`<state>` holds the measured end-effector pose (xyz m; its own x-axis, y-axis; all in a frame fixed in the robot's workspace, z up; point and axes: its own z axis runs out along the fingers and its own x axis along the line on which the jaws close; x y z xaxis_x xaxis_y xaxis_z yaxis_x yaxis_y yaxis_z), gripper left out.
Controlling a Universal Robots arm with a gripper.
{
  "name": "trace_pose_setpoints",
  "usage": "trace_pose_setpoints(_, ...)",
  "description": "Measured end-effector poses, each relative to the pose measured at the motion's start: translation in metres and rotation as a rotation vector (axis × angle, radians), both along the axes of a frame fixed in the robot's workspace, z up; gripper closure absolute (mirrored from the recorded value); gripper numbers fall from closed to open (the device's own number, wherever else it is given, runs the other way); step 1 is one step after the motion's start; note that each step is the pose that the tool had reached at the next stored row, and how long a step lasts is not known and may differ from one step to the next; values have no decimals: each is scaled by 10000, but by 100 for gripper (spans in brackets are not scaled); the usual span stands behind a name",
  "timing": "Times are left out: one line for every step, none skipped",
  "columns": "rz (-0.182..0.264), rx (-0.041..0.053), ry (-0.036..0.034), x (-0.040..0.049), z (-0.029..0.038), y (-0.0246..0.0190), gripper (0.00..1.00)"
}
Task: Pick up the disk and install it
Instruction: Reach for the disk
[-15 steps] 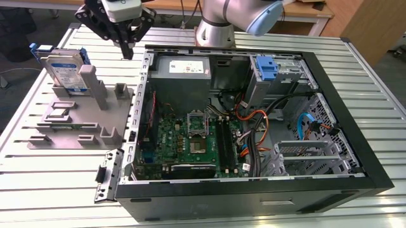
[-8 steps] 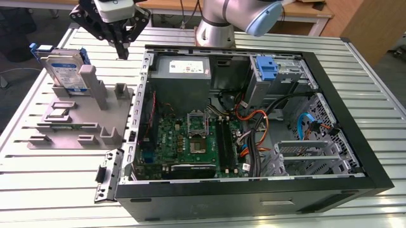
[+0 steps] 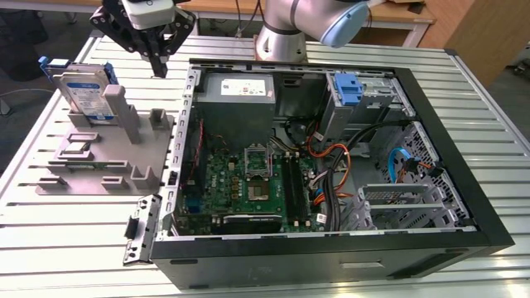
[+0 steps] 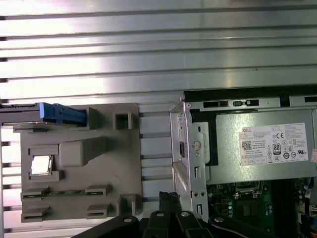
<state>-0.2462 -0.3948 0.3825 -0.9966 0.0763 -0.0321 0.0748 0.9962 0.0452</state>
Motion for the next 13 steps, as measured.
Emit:
trace_pose_setpoints(1, 0, 0, 0, 0, 0, 90)
trace_pose_setpoints(1, 0, 1, -1, 0, 2, 90)
trace_pose_setpoints(1, -1, 1, -1, 0, 2, 90)
trace_pose_setpoints(0, 0, 1, -1, 0, 2, 90)
trace_pose_setpoints(1, -1, 1, -1, 0, 2, 90)
trace_pose_setpoints(0, -1, 1, -2, 0, 3, 90)
trace_pose_setpoints(0, 0, 0, -4, -1, 3, 90)
trace_pose_setpoints(-1, 0, 0, -7, -1, 3, 90)
trace_pose_setpoints(0, 0, 1, -7, -1, 3, 90)
trace_pose_setpoints(1, -1, 1, -8, -1, 2, 90)
trace_pose_setpoints(1, 0, 0, -10, -1, 2, 90)
trace_pose_setpoints(1, 0, 0, -11, -2, 3, 90)
trace_pose_setpoints(1, -1, 1, -13, -2, 2, 90)
